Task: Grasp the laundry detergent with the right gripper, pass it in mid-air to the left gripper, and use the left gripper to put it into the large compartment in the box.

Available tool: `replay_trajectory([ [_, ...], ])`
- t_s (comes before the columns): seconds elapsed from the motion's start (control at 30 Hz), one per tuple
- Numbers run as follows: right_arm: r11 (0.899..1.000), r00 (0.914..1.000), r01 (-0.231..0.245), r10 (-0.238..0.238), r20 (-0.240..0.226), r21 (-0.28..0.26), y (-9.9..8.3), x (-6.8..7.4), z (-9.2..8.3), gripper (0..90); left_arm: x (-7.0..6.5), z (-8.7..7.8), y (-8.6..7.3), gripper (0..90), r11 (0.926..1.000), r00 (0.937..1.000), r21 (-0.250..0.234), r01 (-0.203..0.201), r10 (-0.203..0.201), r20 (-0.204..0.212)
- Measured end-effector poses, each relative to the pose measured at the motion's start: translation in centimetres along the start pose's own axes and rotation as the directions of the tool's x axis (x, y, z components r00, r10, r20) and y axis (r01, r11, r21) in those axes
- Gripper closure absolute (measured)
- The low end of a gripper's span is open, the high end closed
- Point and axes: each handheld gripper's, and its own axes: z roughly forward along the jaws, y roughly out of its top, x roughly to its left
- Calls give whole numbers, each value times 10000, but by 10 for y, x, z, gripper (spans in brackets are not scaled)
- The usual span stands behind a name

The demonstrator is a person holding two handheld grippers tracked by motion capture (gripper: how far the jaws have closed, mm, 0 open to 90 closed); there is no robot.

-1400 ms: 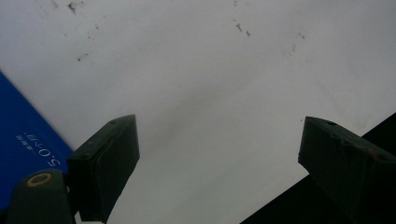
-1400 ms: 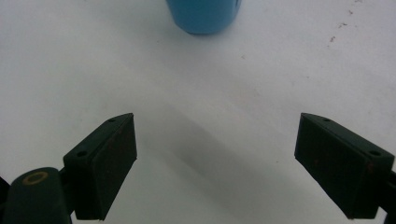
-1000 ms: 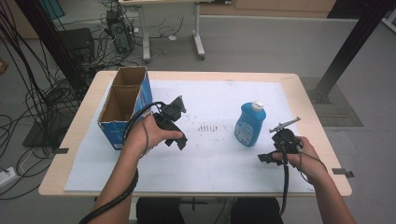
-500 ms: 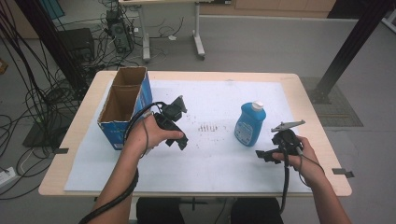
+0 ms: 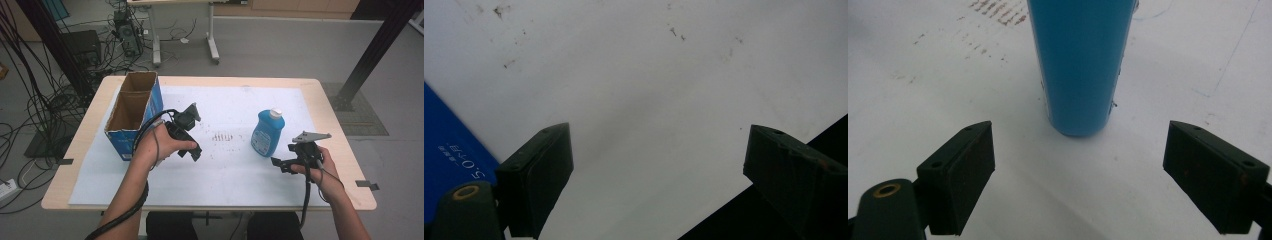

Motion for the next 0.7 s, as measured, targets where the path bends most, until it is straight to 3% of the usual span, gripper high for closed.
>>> replay_trajectory([
  [0.27, 9960, 9998, -166, 156, -117, -877, -6, 2, 3, 113, -2, -1, -1, 128, 10000, 10000, -41, -8, 8, 0],
  [0.7, 9841, 9989, -467, 446, -156, -1716, -9, 3, 3, 51, -5, -4, -1, 128, 9999, 9999, -107, -109, 109, -49],
])
